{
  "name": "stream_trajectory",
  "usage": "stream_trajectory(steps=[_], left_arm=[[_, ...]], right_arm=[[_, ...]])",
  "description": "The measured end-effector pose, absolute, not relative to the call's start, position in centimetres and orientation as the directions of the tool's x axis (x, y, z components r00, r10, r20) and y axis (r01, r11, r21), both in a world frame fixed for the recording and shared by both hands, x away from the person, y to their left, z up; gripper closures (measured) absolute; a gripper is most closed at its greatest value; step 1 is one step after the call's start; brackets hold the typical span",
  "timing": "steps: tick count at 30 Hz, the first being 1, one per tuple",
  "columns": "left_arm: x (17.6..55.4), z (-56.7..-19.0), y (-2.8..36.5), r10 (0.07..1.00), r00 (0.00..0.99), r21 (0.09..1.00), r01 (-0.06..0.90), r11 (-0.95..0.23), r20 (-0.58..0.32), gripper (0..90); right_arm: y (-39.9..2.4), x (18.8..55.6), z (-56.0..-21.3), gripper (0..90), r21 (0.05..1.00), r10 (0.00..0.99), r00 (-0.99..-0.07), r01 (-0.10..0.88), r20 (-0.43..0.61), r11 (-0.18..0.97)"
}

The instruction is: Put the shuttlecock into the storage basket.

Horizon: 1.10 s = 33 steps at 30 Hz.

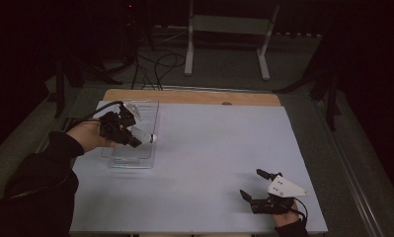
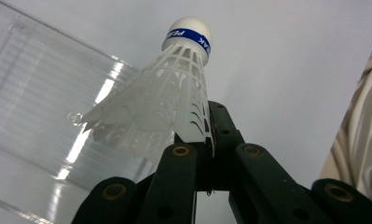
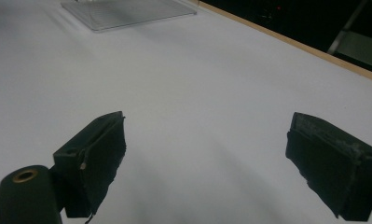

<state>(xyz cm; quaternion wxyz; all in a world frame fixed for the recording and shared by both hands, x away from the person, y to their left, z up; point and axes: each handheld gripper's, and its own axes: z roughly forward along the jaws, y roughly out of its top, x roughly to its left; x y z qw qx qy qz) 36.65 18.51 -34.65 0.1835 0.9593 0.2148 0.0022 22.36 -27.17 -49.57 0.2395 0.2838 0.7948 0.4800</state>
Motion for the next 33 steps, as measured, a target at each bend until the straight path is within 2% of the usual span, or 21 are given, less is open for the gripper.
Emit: stream_trajectory(steps=[5,24,33], left_arm=[[36.7,-34.8,19.3,0.436,0.896,0.358,0.434,-0.827,-0.080,90.0],[37.6,-37.3,21.3,0.380,0.920,0.361,0.387,-0.848,-0.095,90.0],[38.1,-39.0,21.6,0.398,0.910,0.346,0.412,-0.843,-0.114,90.0]], right_arm=[[-27.2,22.4,-49.6,11.9,0.898,0.682,-0.724,0.223,-0.107,0.378],[-27.2,22.4,-49.6,11.9,0.897,0.682,-0.724,0.225,-0.108,0.381],[-27.2,22.4,-49.6,11.9,0.895,0.681,-0.724,0.228,-0.107,0.383]])
